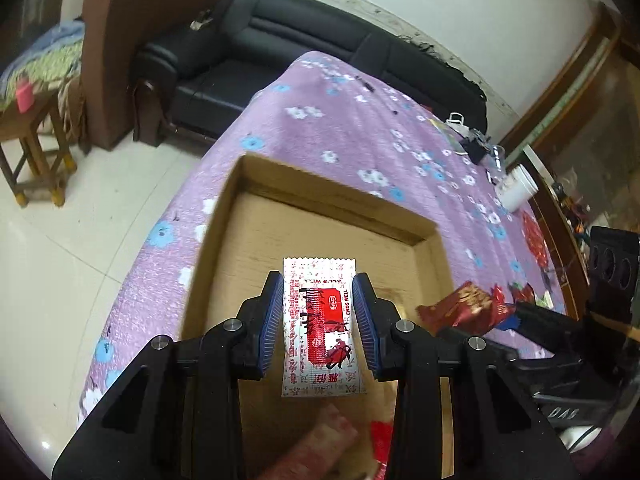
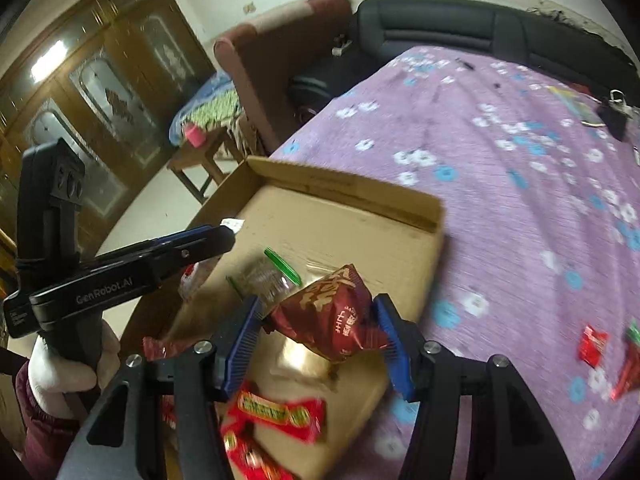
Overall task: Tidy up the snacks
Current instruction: 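Carry both snacks over the box and open both tools to drop them, then withdraw both tools from the box back over the table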
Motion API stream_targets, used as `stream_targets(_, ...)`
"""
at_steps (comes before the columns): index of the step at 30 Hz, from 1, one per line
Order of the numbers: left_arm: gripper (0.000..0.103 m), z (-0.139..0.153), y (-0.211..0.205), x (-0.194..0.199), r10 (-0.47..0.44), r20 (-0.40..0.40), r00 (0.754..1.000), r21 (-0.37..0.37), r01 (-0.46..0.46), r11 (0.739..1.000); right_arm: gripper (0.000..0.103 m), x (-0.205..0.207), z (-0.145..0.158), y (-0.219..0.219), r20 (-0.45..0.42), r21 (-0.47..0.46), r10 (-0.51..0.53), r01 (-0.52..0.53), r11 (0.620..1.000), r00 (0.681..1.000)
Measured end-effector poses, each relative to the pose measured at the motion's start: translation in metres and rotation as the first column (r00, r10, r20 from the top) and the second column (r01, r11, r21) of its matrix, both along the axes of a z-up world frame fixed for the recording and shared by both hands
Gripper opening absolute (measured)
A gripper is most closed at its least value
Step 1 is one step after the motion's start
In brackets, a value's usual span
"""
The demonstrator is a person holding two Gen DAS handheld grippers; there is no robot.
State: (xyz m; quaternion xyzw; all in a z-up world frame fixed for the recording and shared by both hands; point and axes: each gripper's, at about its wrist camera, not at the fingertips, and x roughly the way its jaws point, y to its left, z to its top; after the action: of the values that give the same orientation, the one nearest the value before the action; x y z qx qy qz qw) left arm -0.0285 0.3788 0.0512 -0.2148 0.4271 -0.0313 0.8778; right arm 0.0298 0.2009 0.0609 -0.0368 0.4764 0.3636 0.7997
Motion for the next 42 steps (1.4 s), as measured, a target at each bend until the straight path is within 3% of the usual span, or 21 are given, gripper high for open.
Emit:
stream_targets(4, 0.035, -0.005, 0.010, 0.001, 0.021, -0.008, 1.000, -0.026, -0.021, 0.999, 0.062, 0.007, -0.010, 0.023, -0.011, -0.008, 0.021, -0.021, 1.000, 1.000)
stream_targets(8, 0.051, -0.004, 0.012, 0.000, 0.012, -0.007, 1.000, -0.061, -0.012, 0.998, 0.067, 0.012, -0.015, 0.030, -0.018, 0.011, 0.015, -0.015, 1.000, 1.000)
stream_targets(16, 0.051, 0.017, -0.001, -0.017, -0.003, 0.054, 0.999, -0.067, 0.006, 0.998, 0.069, 0.009, -0.004, 0.007, -0.022, 0.065, -0.038, 0.040, 0.997, 0.999)
stream_targets(22, 0.052, 0.026, -0.010, -0.035, 0.036, 0.057, 0.998, -0.069, -0.032, 0.997, 0.069, -0.001, 0.011, -0.014, -0.004, 0.100, -0.056, 0.056, 0.993, 0.998)
stream_targets(28, 0.052, 0.049, -0.041, -0.066, 0.018, 0.135, 0.991, -0.014, -0.016, 1.000, 0.071, -0.031, 0.026, -0.041, 0.110, 0.090, -0.052, 0.042, 0.995, 0.993)
stream_targets(32, 0.052, 0.073, -0.077, -0.085, -0.030, 0.207, 0.978, 0.055, 0.019, 0.998, 0.076, -0.063, 0.040, -0.061, 0.257, 0.057, -0.058, 0.045, 0.997, 0.965)
stream_targets(37, 0.052, 0.108, -0.127, -0.112, -0.108, 0.315, 0.943, 0.160, 0.059, 0.985, 0.094, -0.097, 0.068, -0.095, 0.452, 0.072, -0.120, 0.098, 0.993, 0.884)
stream_targets(39, 0.060, 0.121, -0.146, -0.126, -0.136, 0.359, 0.923, 0.208, 0.063, 0.976, 0.102, -0.105, 0.075, -0.113, 0.504, 0.098, -0.162, 0.130, 0.987, 0.848)
stream_targets(41, 0.081, 0.130, -0.163, -0.138, -0.159, 0.400, 0.903, 0.253, 0.058, 0.966, 0.103, -0.110, 0.078, -0.133, 0.542, 0.139, -0.220, 0.172, 0.975, 0.811)
stream_targets(42, 0.081, 0.133, -0.171, -0.144, -0.174, 0.418, 0.892, 0.278, 0.056, 0.959, 0.103, -0.110, 0.077, -0.141, 0.548, 0.159, -0.248, 0.192, 0.968, 0.798)
